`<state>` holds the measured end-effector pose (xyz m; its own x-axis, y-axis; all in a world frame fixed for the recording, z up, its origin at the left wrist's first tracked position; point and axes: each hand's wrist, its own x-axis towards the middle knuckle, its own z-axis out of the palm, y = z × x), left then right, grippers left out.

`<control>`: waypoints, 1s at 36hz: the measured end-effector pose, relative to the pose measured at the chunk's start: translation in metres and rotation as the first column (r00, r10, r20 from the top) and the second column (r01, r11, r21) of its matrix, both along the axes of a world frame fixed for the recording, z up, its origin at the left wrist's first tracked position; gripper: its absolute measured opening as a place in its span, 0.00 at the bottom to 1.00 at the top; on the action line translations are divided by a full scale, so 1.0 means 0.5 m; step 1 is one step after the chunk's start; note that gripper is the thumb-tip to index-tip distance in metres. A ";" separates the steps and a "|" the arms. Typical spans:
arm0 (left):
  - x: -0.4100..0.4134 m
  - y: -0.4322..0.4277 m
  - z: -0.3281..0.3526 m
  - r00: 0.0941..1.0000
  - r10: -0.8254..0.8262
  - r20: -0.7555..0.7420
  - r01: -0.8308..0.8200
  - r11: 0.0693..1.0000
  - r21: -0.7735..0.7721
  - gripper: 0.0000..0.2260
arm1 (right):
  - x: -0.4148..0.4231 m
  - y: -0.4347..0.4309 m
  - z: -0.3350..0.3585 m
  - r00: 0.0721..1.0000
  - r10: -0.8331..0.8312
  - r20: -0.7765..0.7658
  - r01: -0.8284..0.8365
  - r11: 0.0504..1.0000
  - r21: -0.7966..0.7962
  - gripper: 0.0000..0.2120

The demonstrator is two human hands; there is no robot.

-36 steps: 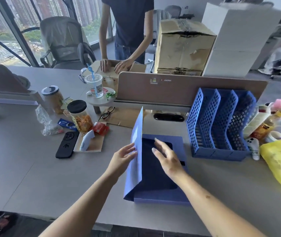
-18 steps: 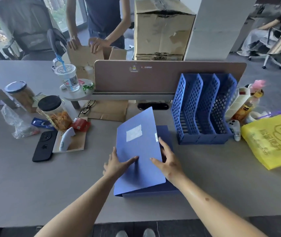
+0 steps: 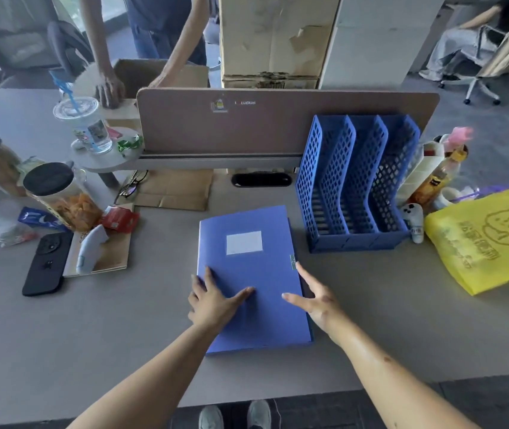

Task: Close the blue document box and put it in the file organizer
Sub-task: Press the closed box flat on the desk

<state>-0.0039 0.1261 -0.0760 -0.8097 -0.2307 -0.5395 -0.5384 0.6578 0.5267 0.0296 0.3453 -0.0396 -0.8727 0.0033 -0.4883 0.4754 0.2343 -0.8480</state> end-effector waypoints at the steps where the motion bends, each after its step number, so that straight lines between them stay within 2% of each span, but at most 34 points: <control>1: 0.001 0.005 -0.003 1.000 -0.001 0.001 0.001 1.000 -0.009 0.57 | 0.001 0.004 -0.004 1.000 -0.004 0.023 0.005 1.000 -0.013 0.38; 6: 0.005 0.022 -0.009 1.000 -0.024 0.004 0.024 0.997 -0.069 0.55 | 0.007 0.015 -0.038 0.995 -0.013 0.102 0.018 0.998 -0.055 0.41; 13: 0.001 0.045 -0.012 1.000 -0.016 0.017 0.018 0.992 -0.122 0.54 | 0.004 0.013 -0.047 0.992 -0.046 0.119 0.061 0.990 -0.127 0.41; 23: 0.002 0.060 -0.019 0.999 -0.028 0.031 0.033 0.982 -0.184 0.54 | -0.004 0.016 -0.060 0.984 -0.059 0.168 0.078 0.991 -0.109 0.42; 30: 0.003 0.061 -0.024 0.998 -0.048 0.038 0.055 0.974 -0.221 0.54 | -0.013 0.015 -0.069 0.979 -0.030 0.204 0.022 0.999 0.043 0.42; 36: 0.003 0.063 -0.026 0.997 -0.069 0.046 0.078 0.966 -0.245 0.54 | -0.019 0.000 -0.073 0.980 -0.008 0.198 -0.048 0.959 0.278 0.39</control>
